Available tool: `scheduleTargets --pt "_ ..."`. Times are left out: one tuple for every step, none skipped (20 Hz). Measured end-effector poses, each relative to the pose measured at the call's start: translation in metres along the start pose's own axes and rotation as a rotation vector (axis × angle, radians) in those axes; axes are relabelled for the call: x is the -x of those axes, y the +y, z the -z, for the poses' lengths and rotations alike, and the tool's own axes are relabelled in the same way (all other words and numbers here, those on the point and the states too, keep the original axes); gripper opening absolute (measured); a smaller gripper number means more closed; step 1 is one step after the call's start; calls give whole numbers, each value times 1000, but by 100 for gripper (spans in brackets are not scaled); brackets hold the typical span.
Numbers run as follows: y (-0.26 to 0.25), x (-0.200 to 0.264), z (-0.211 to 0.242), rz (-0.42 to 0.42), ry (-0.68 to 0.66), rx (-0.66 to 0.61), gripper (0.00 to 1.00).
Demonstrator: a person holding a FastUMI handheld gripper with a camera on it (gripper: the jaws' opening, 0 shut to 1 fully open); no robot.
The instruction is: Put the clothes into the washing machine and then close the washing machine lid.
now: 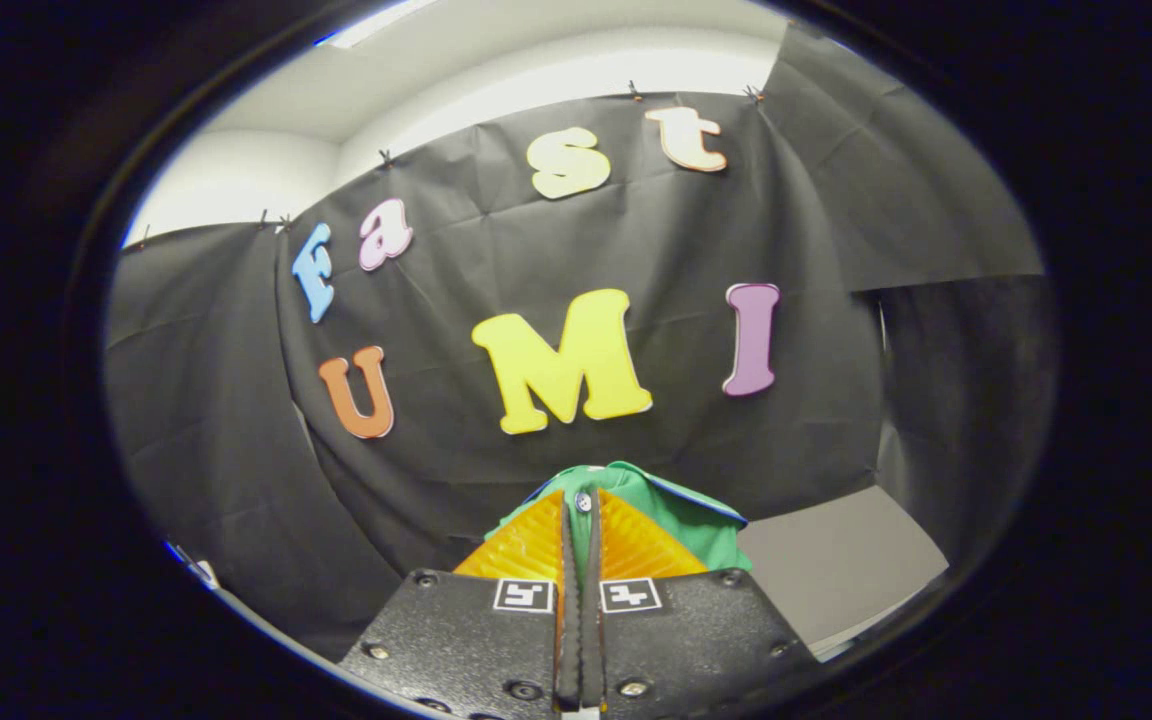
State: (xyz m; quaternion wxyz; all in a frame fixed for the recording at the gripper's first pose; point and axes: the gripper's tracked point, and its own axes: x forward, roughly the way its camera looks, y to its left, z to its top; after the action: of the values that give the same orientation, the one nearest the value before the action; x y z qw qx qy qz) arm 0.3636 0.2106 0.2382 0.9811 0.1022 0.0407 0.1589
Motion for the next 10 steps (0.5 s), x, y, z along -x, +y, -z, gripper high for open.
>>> scheduleTargets --pt "11 -1 -1 -10 -4 4 4" --pt "23 -3 -2 -22 -5 4 4" --pt "33 -6 -1 -31 -2 3 4" --pt "43 -10 2 -42 3 2 4" --pt "53 -13 5 -54 10 4 4" --pt "63 -17 8 -67 17 6 4" --pt "72 -23 11 -77 25 10 4" --pt "80 -27 17 -89 37 10 4" --pt "89 -33 23 -100 51 10 4" --pt "96 -37 30 -108 69 11 4"
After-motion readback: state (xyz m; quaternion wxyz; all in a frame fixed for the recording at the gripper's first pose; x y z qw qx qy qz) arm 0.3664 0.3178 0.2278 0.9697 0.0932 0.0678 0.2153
